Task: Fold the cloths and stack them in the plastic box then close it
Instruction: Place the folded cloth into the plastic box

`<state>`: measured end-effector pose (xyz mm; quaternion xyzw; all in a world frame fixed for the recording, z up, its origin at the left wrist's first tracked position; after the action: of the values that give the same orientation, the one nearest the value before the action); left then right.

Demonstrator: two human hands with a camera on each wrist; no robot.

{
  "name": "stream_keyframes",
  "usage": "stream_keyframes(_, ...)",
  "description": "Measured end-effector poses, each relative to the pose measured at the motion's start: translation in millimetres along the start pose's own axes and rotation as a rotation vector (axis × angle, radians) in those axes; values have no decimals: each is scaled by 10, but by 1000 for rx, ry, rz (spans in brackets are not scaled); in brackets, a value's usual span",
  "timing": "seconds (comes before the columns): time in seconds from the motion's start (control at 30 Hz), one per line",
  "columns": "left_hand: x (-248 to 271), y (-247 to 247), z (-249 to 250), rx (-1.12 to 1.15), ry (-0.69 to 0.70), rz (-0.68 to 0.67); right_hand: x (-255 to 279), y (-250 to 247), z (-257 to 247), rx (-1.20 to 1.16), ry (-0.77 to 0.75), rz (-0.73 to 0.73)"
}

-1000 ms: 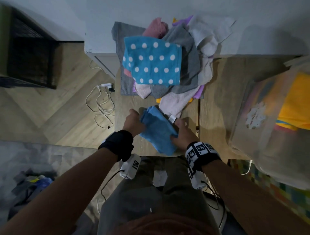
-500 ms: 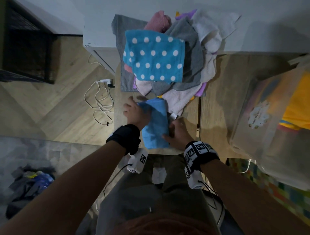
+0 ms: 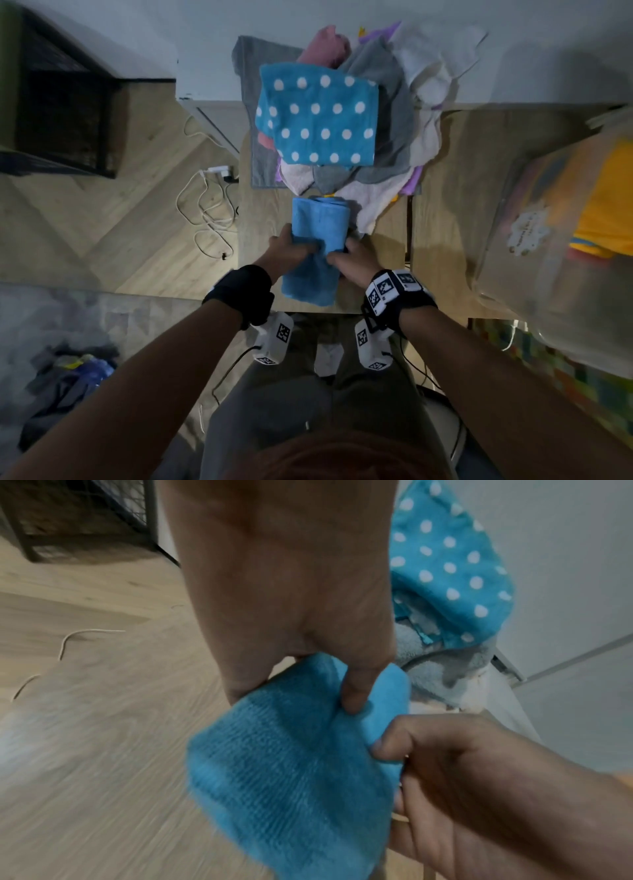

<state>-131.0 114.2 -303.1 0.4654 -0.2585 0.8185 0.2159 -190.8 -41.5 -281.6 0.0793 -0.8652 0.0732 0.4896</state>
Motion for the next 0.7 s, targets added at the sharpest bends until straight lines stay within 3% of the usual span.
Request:
stream_keyframes(0.13, 312, -79, 215, 345, 84, -148, 129, 29, -56, -219, -54, 16)
stream_keyframes(0.27, 723, -153, 443, 457, 154, -444, 524, 89, -270, -430, -106, -66)
stream_keyframes(0.33, 902, -213, 599, 365, 220, -480, 713, 43, -334, -498, -156, -35)
stream_keyframes(0.53, 1357, -132, 1417, -22, 642, -297, 1347, -312, -467, -673, -376, 122)
stream_keyframes(0.7, 1795, 288, 2149, -331, 851, -444, 1897, -991, -481, -857, -538, 451)
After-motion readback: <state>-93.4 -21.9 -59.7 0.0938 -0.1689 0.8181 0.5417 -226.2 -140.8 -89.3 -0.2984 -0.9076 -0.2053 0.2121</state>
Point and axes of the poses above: each hand's wrist, its own x-axis away from the middle knuckle, its own y-axis out of the palm, z = x × y, the point moved 3 cm from there along -x, towards the middle knuckle, and after that the axes turned 6 degrees about -z, right-handed, at the moved point
